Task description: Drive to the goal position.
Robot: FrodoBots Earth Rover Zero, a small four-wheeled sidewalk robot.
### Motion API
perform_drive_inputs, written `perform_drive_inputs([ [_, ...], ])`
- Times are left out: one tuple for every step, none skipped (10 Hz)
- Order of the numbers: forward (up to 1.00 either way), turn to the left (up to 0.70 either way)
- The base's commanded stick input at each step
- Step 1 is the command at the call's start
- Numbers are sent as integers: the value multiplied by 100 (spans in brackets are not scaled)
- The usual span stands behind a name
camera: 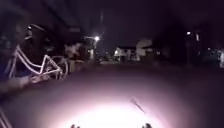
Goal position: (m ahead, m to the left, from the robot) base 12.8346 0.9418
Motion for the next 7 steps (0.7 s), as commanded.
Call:
perform_drive_inputs([
  [100, 0],
  [100, 0],
  [100, 0],
  [100, 0],
  [100, 0],
  [100, 0],
  [100, 0],
])
